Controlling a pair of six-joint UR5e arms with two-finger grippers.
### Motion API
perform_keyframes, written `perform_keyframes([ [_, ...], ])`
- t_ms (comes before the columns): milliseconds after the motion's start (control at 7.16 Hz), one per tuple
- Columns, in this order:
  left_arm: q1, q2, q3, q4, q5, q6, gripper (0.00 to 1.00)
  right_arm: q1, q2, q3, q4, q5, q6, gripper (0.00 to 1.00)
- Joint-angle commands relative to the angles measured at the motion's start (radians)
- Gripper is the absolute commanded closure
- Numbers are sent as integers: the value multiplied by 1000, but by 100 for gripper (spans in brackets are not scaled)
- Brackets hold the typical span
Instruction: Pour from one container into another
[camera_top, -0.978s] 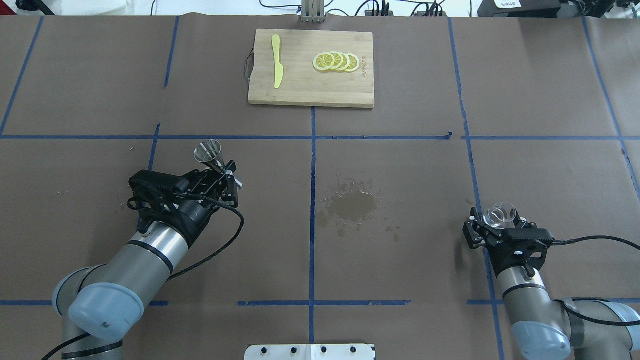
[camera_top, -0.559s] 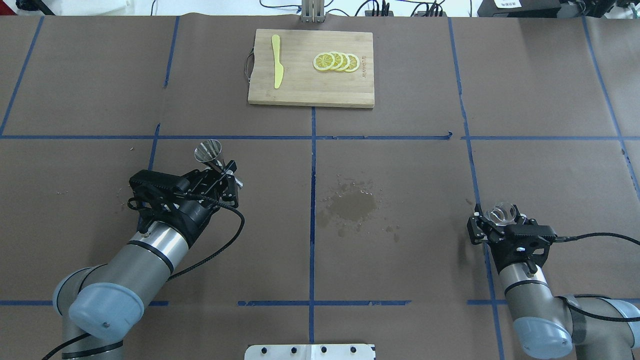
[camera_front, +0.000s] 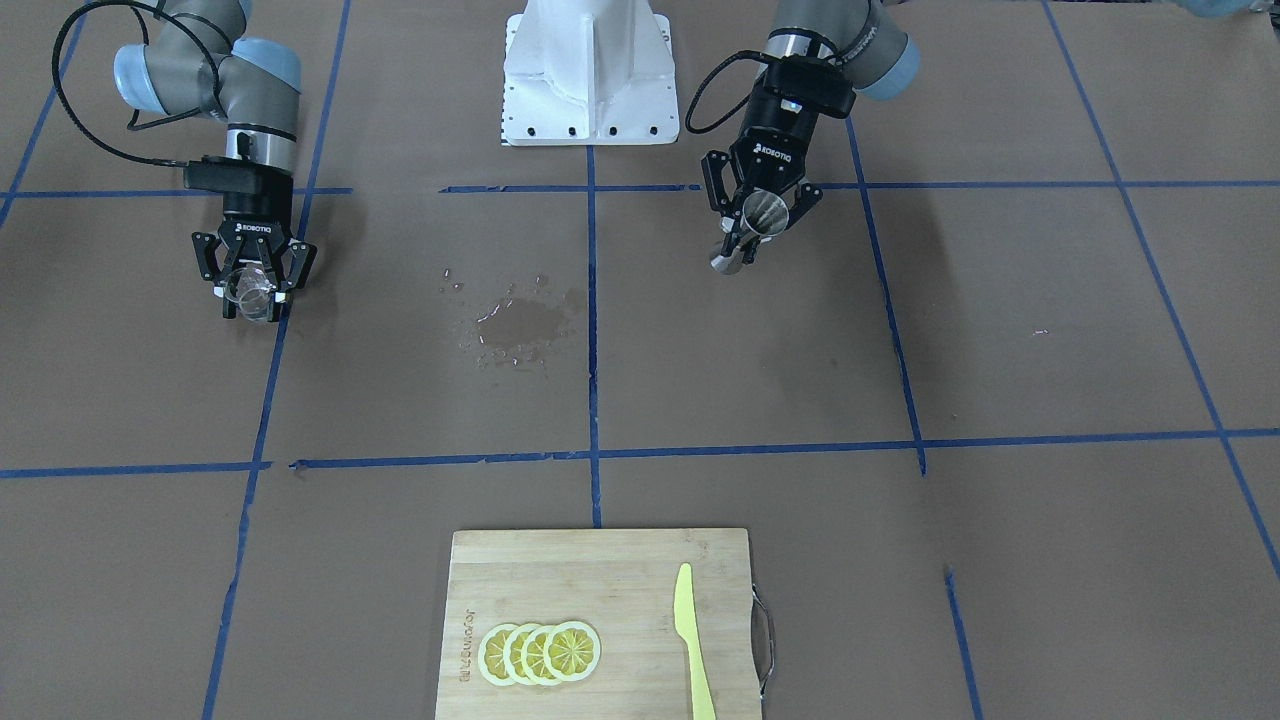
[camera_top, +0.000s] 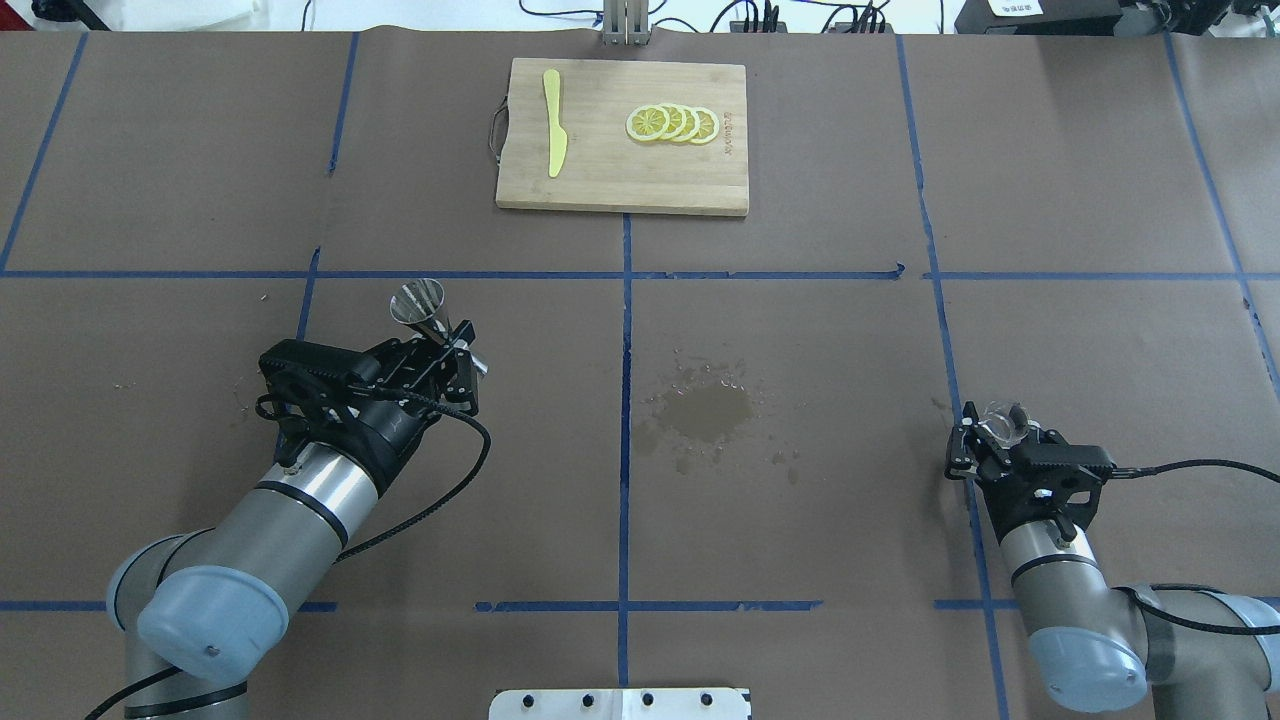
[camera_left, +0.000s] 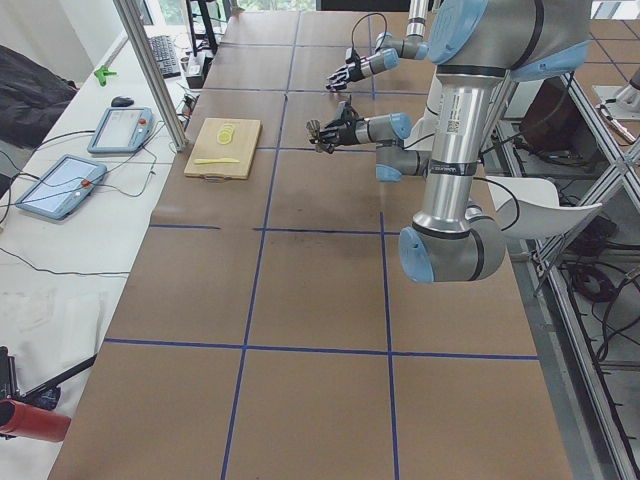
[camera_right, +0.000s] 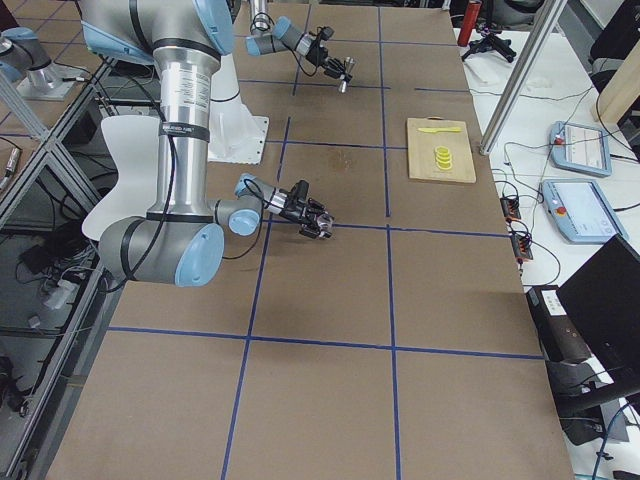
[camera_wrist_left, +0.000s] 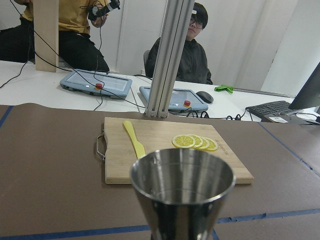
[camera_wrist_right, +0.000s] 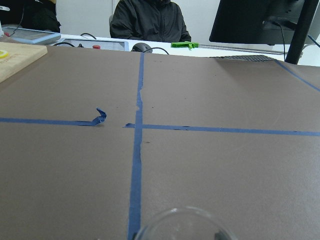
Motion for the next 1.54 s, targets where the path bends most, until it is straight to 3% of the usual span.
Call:
perform_keyframes([
  [0,1,-2,-9,0,0,0,100,23,-14,63,25,38,-30,100],
  [419,1,-2,-12,0,0,3,100,61,-14,171,79,66,-203,100],
  [838,8,-5,-4,-3,-1,2,100,80,12,257,102,69,-576,100],
  [1257,85,-59,48,-26,-11,6,100,104,174,265,99,110,-869,100],
  [1397,99,-79,84,-63,-68,38,100,111,220,265,91,129,-909,100],
])
